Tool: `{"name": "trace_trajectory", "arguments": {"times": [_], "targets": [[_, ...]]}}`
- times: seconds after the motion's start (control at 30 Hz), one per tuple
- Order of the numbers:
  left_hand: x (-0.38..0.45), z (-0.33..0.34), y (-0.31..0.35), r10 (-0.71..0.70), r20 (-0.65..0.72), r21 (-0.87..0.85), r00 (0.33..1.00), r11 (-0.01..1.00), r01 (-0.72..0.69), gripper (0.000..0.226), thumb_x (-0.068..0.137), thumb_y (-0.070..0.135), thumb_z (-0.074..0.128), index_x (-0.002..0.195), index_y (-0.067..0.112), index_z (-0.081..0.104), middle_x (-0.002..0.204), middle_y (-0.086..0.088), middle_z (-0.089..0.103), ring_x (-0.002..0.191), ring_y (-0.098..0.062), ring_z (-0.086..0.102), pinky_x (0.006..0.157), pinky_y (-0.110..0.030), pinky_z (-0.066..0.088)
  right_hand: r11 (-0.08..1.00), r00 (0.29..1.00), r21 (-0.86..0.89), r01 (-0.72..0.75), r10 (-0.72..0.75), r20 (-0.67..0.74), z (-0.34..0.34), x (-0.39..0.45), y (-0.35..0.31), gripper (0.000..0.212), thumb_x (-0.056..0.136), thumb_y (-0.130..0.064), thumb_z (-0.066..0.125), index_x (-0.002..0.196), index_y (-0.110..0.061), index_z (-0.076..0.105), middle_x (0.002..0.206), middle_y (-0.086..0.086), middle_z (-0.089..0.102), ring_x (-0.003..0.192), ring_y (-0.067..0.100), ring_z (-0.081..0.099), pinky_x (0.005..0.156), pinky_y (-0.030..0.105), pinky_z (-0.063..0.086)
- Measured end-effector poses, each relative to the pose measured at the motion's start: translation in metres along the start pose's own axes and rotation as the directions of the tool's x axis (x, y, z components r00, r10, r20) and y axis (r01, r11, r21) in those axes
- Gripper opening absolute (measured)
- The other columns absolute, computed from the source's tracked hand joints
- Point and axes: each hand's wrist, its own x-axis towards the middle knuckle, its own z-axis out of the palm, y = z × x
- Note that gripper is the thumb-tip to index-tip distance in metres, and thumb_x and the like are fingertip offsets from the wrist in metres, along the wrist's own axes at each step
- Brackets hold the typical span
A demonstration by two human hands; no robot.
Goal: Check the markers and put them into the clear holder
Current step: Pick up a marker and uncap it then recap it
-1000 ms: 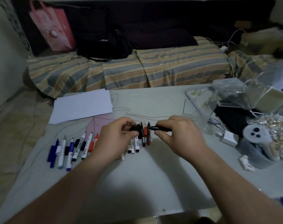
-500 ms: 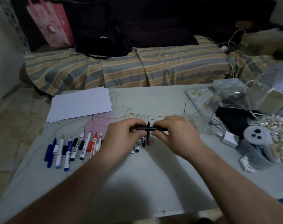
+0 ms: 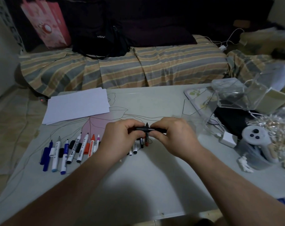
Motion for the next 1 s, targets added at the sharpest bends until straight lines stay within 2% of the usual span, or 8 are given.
{"name": "trace_trajectory", "arguments": {"times": [0.13,0.23,0.4,0.53,0.67,0.83,0.93,1.0], "targets": [[0.003,0.006,-0.001,0.034,0.013,0.063,0.999,0.997,-0.035,0.023,0.081,0.025,0.080,0.101,0.036,0.079,0.088,0.019,0.076,0.086,0.005,0.068,0.080,-0.014,0.051,0.998,0.999,0.028,-0.051,0.051,0.007,0.002,-0.002,0.005,0.027,0.088,-0.056,0.058,0.097,-0.035,0.072,0.083,-0.016,0.068,0.083,0.008,0.058,0.072,0.038,0.051],[0.003,0.014,0.000,0.018,0.010,0.028,1.000,0.999,-0.019,0.021,0.080,0.028,0.082,0.097,0.038,0.078,0.084,0.015,0.076,0.081,-0.001,0.069,0.075,-0.017,0.053,0.995,0.998,-0.090,-0.033,0.037,0.048,-0.002,-0.003,0.001,0.027,0.091,-0.053,0.055,0.113,-0.041,0.065,0.091,-0.015,0.068,0.101,0.013,0.050,0.084,0.041,0.045],[0.004,0.023,0.015,-0.065,-0.037,-0.341,0.997,0.939,0.048,0.033,0.084,0.018,0.079,0.112,0.031,0.066,0.092,0.005,0.077,0.082,-0.011,0.074,0.079,-0.029,0.059,0.999,0.999,0.018,0.036,-0.037,0.030,-0.011,0.000,-0.010,0.035,0.097,-0.040,0.056,0.131,-0.042,0.048,0.097,-0.005,0.068,0.095,0.020,0.050,0.078,0.045,0.050],[0.003,0.029,0.018,-0.022,0.008,-0.359,1.000,0.933,0.024,0.030,0.090,0.013,0.073,0.117,0.024,0.064,0.092,0.003,0.074,0.077,-0.020,0.069,0.060,-0.018,0.055,0.997,0.955,0.082,-0.016,0.040,-0.295,-0.038,0.013,0.006,0.025,0.097,-0.028,0.057,0.121,-0.026,0.054,0.102,-0.004,0.063,0.084,0.018,0.061,0.075,0.046,0.053],[-0.002,0.038,0.006,0.035,0.060,-0.219,0.998,0.975,-0.022,0.021,0.091,0.017,0.072,0.108,0.029,0.069,0.092,0.007,0.072,0.078,-0.011,0.068,0.068,-0.017,0.055,0.981,0.839,0.059,-0.184,0.188,-0.511,-0.060,0.015,0.033,0.023,0.098,-0.024,0.059,0.121,-0.018,0.057,0.104,-0.003,0.062,0.085,0.019,0.065,0.076,0.043,0.055],[-0.006,0.043,0.000,0.108,0.149,-0.108,0.983,0.990,-0.092,0.022,0.091,0.018,0.070,0.110,0.029,0.069,0.091,0.011,0.073,0.084,-0.010,0.069,0.080,-0.024,0.055,0.914,0.854,-0.066,-0.401,0.346,-0.389,-0.055,0.012,0.040,0.052,0.098,-0.019,0.058,0.142,-0.031,0.033,0.089,-0.004,0.061,0.077,0.026,0.060,0.068,0.041,0.051],[-0.006,0.043,-0.001,0.129,0.167,-0.067,0.977,0.991,-0.120,0.022,0.092,0.021,0.069,0.111,0.031,0.069,0.094,0.013,0.072,0.089,-0.009,0.068,0.081,-0.020,0.053,0.871,0.875,-0.168,-0.462,0.416,-0.246,-0.044,0.013,0.047,0.030,0.100,-0.019,0.049,0.130,-0.026,0.044,0.067,-0.011,0.052,0.075,0.027,0.053,0.061,0.040,0.044],[-0.006,0.042,-0.003,0.135,0.164,-0.057,0.977,0.990,-0.127,0.022,0.092,0.021,0.069,0.111,0.032,0.069,0.095,0.013,0.072,0.090,-0.008,0.068,0.082,-0.021,0.054,0.837,0.871,-0.241,-0.491,0.466,-0.157,-0.040,0.014,0.048,0.023,0.100,-0.029,0.047,0.121,-0.023,0.051,0.082,-0.001,0.062,0.084,0.030,0.053,0.065,0.039,0.041]]}}
